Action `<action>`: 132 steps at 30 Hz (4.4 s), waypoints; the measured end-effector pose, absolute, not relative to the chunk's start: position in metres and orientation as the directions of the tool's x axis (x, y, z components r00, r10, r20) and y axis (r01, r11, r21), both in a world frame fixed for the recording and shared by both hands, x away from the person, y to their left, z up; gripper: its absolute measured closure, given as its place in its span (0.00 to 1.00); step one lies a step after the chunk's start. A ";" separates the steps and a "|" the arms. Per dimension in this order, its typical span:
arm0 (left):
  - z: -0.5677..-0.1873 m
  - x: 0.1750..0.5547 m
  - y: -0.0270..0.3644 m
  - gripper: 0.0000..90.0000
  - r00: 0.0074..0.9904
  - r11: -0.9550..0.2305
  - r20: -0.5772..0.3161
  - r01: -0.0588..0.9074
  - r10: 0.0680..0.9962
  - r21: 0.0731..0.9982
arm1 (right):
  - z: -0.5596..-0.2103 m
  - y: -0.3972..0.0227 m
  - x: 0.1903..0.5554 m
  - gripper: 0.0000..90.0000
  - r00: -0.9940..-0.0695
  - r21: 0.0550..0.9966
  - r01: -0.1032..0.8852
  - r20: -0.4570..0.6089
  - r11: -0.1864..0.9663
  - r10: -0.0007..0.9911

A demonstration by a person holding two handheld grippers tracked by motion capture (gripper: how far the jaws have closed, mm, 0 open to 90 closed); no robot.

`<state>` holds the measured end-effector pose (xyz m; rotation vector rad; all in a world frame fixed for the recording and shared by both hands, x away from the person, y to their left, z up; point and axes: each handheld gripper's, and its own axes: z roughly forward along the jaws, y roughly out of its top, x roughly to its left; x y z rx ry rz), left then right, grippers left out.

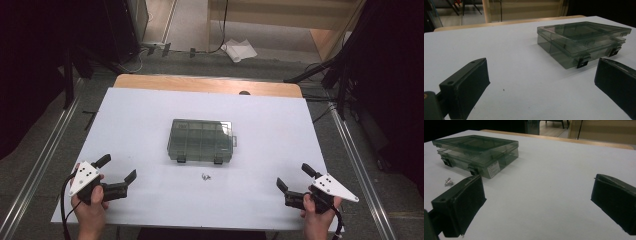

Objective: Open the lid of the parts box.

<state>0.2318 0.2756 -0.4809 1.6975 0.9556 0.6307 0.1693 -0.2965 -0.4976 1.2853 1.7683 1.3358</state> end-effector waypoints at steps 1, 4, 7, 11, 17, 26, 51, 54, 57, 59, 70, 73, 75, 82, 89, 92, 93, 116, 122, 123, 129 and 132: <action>-0.481 0.232 0.276 0.00 0.544 -0.141 -0.042 0.291 0.838 0.946 | -0.498 -0.297 0.170 0.00 -0.374 0.935 0.353 0.103 0.039 0.922; -0.482 0.233 0.272 0.00 0.554 -0.156 -0.041 0.305 0.832 0.940 | -0.498 -0.297 0.172 0.00 -0.371 0.930 0.365 0.115 0.030 0.921; -0.482 0.234 0.270 0.00 0.561 -0.153 -0.046 0.303 0.827 0.941 | -0.499 -0.295 0.174 0.00 -0.368 0.927 0.374 0.123 0.026 0.921; -0.483 0.236 0.266 0.00 0.571 -0.157 -0.052 0.310 0.820 0.938 | -0.500 -0.289 0.178 0.00 -0.383 0.924 0.380 0.110 0.048 0.917; -0.486 0.237 0.258 0.00 0.587 -0.167 -0.056 0.318 0.808 0.933 | -0.500 -0.276 0.183 0.00 -0.404 0.918 0.392 0.107 0.066 0.909; -0.488 0.240 0.245 0.00 0.611 -0.177 -0.064 0.326 0.789 0.928 | -0.497 -0.261 0.188 0.00 -0.416 0.915 0.397 0.111 0.070 0.903; -0.491 0.256 0.211 0.00 0.661 -0.216 -0.073 0.345 0.747 0.913 | -0.491 -0.222 0.219 0.00 -0.485 0.904 0.416 0.131 0.097 0.865; -0.491 0.259 0.206 0.00 0.666 -0.215 -0.080 0.349 0.742 0.912 | -0.491 -0.214 0.223 0.00 -0.506 0.901 0.424 0.152 0.091 0.849; -0.491 0.261 0.202 0.00 0.674 -0.213 -0.089 0.353 0.733 0.911 | -0.490 -0.210 0.224 0.00 -0.519 0.902 0.422 0.155 0.095 0.841; -0.492 0.264 0.198 0.00 0.678 -0.207 -0.100 0.357 0.728 0.911 | -0.488 -0.205 0.226 0.10 -0.520 0.908 0.412 0.160 0.082 0.839; -0.496 0.272 0.185 0.00 0.694 -0.217 -0.113 0.370 0.711 0.903 | -0.493 -0.182 0.235 0.69 -0.505 0.901 0.419 0.129 0.112 0.854; -0.497 0.273 0.181 0.00 0.696 -0.222 -0.113 0.373 0.709 0.901 | -0.498 -0.178 0.240 0.81 -0.506 0.881 0.459 0.151 0.116 0.849; -0.497 0.274 0.181 0.00 0.696 -0.221 -0.114 0.373 0.709 0.901 | -0.499 -0.177 0.241 0.85 -0.507 0.879 0.461 0.150 0.121 0.849; -0.496 0.275 0.178 0.00 0.700 -0.221 -0.117 0.374 0.705 0.901 | -0.507 -0.173 0.245 1.00 -0.509 0.847 0.508 0.149 0.156 0.848; -0.495 0.274 0.178 0.00 0.705 -0.229 -0.114 0.373 0.700 0.899 | -0.510 -0.168 0.253 1.00 -0.493 0.821 0.546 0.151 0.169 0.857; -0.495 0.274 0.178 0.00 0.706 -0.231 -0.118 0.378 0.699 0.896 | -0.509 -0.169 0.254 1.00 -0.492 0.822 0.544 0.151 0.168 0.858; -0.495 0.274 0.178 0.00 0.704 -0.233 -0.119 0.383 0.700 0.894 | -0.508 -0.169 0.255 1.00 -0.491 0.822 0.545 0.152 0.167 0.858; -0.486 0.289 0.178 0.99 0.610 -0.210 -0.177 0.509 0.773 0.835 | -0.488 -0.162 0.263 1.00 -0.525 0.835 0.523 0.156 0.173 0.836; -0.478 0.294 0.175 0.99 0.611 -0.205 -0.159 0.481 0.775 0.852 | -0.483 -0.164 0.265 1.00 -0.525 0.843 0.511 0.150 0.169 0.838; -0.475 0.296 0.175 0.99 0.607 -0.196 -0.157 0.473 0.779 0.859 | -0.481 -0.164 0.266 1.00 -0.525 0.845 0.508 0.148 0.168 0.838; -0.470 0.300 0.175 0.99 0.610 -0.190 -0.150 0.456 0.778 0.870 | -0.476 -0.166 0.268 1.00 -0.525 0.850 0.500 0.146 0.164 0.839; -0.468 0.302 0.175 0.98 0.610 -0.187 -0.147 0.449 0.779 0.874 | -0.473 -0.167 0.270 1.00 -0.525 0.853 0.495 0.142 0.164 0.839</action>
